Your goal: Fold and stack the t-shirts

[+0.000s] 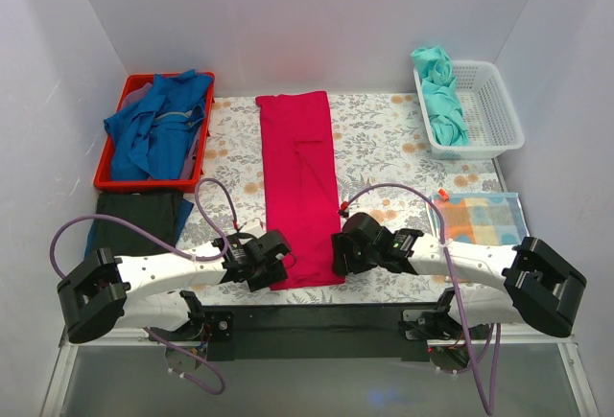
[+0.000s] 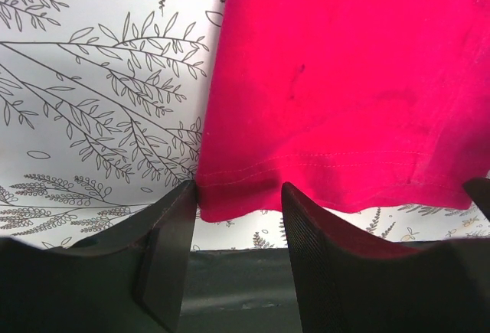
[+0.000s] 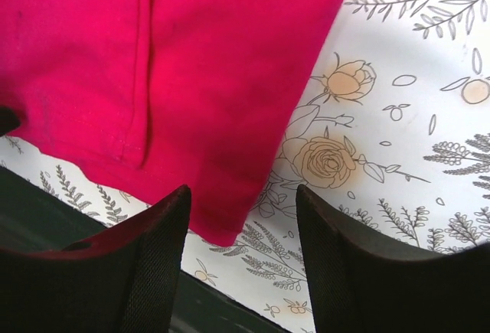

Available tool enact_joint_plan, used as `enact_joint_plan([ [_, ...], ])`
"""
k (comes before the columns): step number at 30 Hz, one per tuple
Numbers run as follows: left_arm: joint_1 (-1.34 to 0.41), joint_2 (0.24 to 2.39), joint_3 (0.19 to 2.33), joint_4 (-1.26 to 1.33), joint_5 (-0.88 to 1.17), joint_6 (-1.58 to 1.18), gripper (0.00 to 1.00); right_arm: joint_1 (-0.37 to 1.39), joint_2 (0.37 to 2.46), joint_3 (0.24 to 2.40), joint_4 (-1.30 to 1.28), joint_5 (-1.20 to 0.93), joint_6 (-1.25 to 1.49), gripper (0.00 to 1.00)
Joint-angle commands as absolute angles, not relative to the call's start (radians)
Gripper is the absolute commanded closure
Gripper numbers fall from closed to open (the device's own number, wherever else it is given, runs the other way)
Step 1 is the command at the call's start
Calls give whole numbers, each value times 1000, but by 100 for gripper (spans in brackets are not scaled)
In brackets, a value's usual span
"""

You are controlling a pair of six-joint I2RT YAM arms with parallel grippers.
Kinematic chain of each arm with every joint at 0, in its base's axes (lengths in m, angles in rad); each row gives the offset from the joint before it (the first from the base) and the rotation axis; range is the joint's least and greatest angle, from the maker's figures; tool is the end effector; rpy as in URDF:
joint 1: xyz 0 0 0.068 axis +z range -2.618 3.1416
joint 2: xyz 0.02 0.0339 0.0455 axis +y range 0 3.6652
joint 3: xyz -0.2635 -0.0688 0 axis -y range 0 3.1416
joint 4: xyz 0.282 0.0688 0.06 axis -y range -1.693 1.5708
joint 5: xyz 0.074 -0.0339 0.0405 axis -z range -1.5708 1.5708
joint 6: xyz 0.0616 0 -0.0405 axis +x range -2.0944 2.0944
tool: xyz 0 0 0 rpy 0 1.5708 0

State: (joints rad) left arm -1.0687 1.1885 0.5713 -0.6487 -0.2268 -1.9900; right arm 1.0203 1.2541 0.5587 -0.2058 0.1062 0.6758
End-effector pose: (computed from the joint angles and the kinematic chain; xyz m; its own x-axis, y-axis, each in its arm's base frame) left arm 0.1212 -0.1920 0.1159 -0.5636 -0.8227 -0.0737 -0.7538 0.5488 -0.3615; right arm 0.1504 0.2325 0.1232 -0.8286 -0.1609 -0.5362 -0.3778 0.8676 0.3234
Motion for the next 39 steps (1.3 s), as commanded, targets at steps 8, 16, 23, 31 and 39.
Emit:
enact_joint_plan([
  [8,-1063,1229,496,-667,-235,-2135,57,1046,1241,477,-176,31,713,47],
  [16,-1063,1259,491,-684,-233,-2158,63,1054,1273,446,-202,21,730,55],
  [23,-1063,1295,489,-669,-222,-2148,82,1054,1289,454,-287,50,715,76],
  [31,-1062,1226,465,-713,-209,-2171,100,1054,1238,422,-353,83,727,99],
  [39,-1062,1123,431,-759,-192,-2204,100,1054,1167,394,-382,94,733,99],
])
